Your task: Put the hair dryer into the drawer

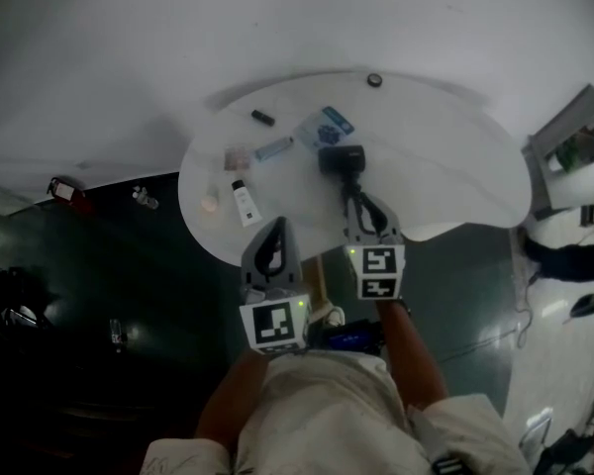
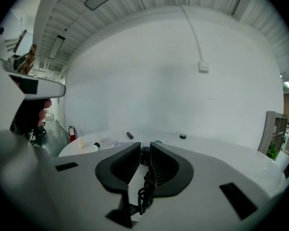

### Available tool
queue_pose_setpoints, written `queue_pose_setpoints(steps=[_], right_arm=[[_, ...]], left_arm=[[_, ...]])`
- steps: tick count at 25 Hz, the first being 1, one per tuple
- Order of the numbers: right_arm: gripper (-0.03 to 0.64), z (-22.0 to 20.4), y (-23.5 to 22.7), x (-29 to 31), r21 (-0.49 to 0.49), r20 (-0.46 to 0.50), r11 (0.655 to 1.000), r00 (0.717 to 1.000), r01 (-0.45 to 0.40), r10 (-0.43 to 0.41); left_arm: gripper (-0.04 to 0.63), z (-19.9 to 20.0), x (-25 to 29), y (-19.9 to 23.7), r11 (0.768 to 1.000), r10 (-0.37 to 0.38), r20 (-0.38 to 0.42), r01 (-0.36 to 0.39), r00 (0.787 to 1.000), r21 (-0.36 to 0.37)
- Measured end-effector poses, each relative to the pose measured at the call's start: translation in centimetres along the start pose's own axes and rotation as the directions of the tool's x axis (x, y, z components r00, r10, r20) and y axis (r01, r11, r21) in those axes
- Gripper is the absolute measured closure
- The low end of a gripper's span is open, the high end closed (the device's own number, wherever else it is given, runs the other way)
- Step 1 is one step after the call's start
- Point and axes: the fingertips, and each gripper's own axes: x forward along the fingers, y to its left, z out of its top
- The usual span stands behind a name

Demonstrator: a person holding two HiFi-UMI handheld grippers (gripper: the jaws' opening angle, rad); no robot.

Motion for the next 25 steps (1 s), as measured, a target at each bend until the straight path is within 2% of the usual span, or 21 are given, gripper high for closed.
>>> queue_pose_setpoints(steps=[6,12,18,22,25], right_arm=[[0.505,-1.9,-0.7,3.6,0.005,-0.095,1.0,0.995,0.007,-0.006],[0.425,-4.4,-1.2,6.6,0.035,-0.204,0.999,0.979,0.01,-0.003],[0.374,-7.5,-1.9,9.4,0.062,-0.333,0.998,0.943,0.019,0.002],[0.357,-8.5,-3.0,11.3,0.043,-0.378,0.999,0.926,0.029,-0.011],[0.351,-9.7,-3.0,12.4,0.064,-0.429,0.998,0.903,0.004,0.024]], left_arm=[[0.595,0.0,-0.4,1.5,0.999,0.041,-0.001,-0.041,0.999,0.004],[0.595,-0.3,-0.8,2.9,0.997,0.078,-0.009,-0.078,0.997,0.0],[0.595,-0.4,-1.0,3.7,0.995,0.104,-0.007,-0.104,0.995,0.005],[0.595,-0.8,-1.2,4.1,0.993,0.12,-0.018,-0.121,0.993,-0.002],[0.595,-1.1,-1.2,4.4,0.991,0.132,-0.026,-0.132,0.991,-0.002]])
